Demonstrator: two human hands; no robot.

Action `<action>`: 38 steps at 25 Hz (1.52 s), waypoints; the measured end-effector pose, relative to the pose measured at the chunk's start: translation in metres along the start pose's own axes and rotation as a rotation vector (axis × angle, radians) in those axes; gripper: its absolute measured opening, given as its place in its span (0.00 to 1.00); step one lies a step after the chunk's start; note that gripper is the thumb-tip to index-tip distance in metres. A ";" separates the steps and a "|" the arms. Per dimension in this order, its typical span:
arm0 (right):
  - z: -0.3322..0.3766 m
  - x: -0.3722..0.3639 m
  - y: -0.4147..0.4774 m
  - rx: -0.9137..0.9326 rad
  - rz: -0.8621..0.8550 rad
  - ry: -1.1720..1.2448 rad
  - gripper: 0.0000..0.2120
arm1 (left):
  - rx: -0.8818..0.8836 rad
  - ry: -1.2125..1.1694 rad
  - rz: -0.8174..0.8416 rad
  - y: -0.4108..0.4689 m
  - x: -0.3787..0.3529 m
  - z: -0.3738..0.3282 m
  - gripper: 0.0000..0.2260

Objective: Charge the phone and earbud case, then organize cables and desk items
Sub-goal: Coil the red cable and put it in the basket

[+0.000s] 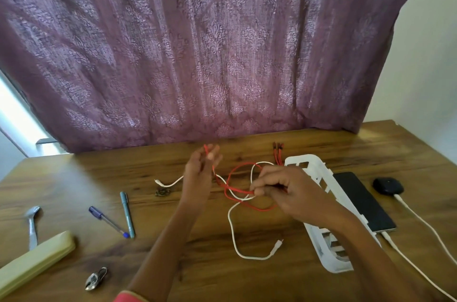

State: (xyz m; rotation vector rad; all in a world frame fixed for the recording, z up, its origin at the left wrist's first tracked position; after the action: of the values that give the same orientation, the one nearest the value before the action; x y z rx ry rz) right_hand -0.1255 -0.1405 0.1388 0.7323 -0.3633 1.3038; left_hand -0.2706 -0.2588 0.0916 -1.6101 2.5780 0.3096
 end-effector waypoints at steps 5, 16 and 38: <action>0.014 0.025 0.028 0.158 -0.315 -0.026 0.07 | 0.113 -0.024 0.282 -0.035 -0.028 -0.012 0.11; -0.032 0.018 0.047 -0.061 -0.605 -0.165 0.05 | 0.218 -0.470 0.353 -0.048 -0.033 -0.048 0.17; 0.006 -0.017 0.003 0.217 -0.156 -0.679 0.08 | -0.196 0.515 0.253 -0.037 -0.023 -0.008 0.09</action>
State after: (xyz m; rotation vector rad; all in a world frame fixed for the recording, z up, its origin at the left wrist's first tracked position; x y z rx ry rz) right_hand -0.1318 -0.1570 0.1330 1.3616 -0.6981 0.9247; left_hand -0.2272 -0.2563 0.0992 -1.5909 3.2446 0.1860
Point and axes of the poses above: each hand's wrist, its own y-axis towards the middle knuckle, its own x-axis out of the back of the hand, z = x × y, the point moved 2 cm from there along y, towards the middle knuckle, and after that the axes turned 2 degrees about -y, right-handed, at the moved point
